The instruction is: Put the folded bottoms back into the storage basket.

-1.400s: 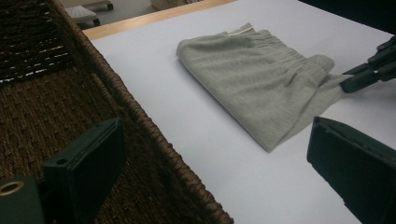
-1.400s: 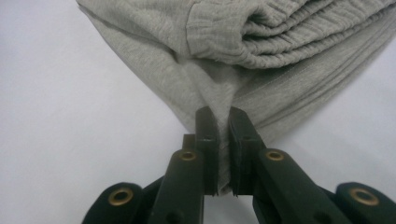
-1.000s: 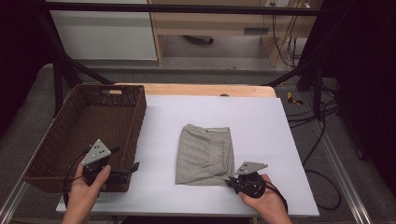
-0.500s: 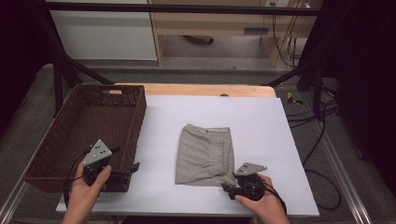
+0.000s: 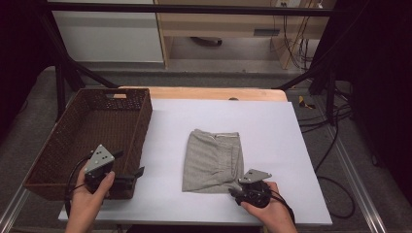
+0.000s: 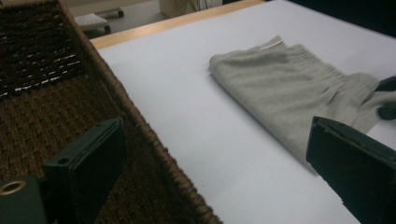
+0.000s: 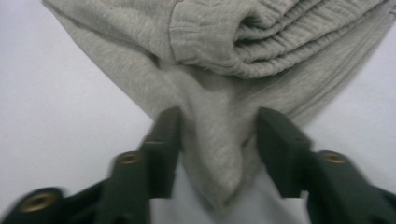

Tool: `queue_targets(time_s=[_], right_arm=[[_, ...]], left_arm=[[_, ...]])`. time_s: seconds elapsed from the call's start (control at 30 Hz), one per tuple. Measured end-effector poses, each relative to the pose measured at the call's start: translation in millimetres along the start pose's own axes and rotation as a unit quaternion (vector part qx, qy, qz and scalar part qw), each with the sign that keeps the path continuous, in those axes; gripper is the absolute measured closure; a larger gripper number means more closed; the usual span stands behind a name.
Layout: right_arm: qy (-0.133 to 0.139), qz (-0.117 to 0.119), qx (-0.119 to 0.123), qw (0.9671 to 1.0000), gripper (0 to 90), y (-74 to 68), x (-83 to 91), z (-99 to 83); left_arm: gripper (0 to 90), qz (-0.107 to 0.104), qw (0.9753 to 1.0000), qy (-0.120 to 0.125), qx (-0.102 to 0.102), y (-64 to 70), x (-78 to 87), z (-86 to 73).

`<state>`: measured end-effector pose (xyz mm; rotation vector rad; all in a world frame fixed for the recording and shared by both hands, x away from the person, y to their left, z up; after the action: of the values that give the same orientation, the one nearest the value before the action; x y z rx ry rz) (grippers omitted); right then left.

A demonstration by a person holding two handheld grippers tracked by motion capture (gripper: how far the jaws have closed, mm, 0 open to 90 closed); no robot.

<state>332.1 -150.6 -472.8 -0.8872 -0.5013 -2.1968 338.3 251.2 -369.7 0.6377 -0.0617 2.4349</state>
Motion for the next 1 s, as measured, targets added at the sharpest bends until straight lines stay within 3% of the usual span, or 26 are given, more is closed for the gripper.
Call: queue_targets(time_s=[0.1,0.17,0.37,0.53,0.63,0.73,0.83,0.9,0.93,1.0], right_arm=[[0.001,0.006,-0.002,1.0,74.5,2.1,1.0,-0.5],[0.002,0.009,-0.002,1.0,79.7,2.9,1.1,-0.4],[-0.004,0.018,0.001,0.9998,82.4,5.1,4.8,-2.2],[-0.004,0.016,-0.001,0.9999,82.6,7.6,11.5,-6.2],[-0.005,0.019,-0.005,0.9998,82.5,9.1,13.3,-9.1],[-0.006,0.02,0.0,0.9998,82.4,8.3,12.1,-9.5],[-0.005,0.02,0.001,0.9998,82.2,8.6,11.6,-9.8],[-0.004,0.021,0.002,0.9998,82.1,8.6,11.4,-10.0],[-0.004,0.021,0.003,0.9998,82.0,8.7,11.2,-9.9],[-0.004,0.021,0.003,0.9998,82.0,8.5,11.1,-9.9]], left_arm=[[4.9,-0.006,0.9999,0.007,-0.011,11.0,3.1,9.2],[4.9,-0.014,0.9997,0.008,-0.02,20.8,2.4,14.7],[4.8,-0.033,0.9985,0.001,-0.043,51.5,-14.7,31.7],[4.9,-0.061,0.9969,-0.015,-0.047,67.7,-44.2,43.1],[5.0,-0.069,0.9962,-0.033,-0.042,68.3,-68.9,46.8],[5.3,-0.063,0.9958,-0.052,-0.042,65.2,-93.9,48.8],[5.6,-0.056,0.9958,-0.053,-0.049,64.9,-113.9,51.5],[5.8,-0.077,0.9958,-0.046,-0.019,63.0,-126.0,54.4],[5.6,-0.078,0.9958,-0.045,-0.014,61.6,-132.1,56.1],[5.8,-0.064,0.9964,-0.05,-0.024,57.7,-144.9,58.0]])
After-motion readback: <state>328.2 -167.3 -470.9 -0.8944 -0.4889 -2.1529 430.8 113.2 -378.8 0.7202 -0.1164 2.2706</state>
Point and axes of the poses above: each handheld gripper's, and its own axes: x roughly backward along the jaws, z roughly out of its top, y roughly to its right, the point moved 3 cm from there along -x, roughly forward along the jaws, and after that the axes turned 6 degrees about x, right-handed, at the moved point
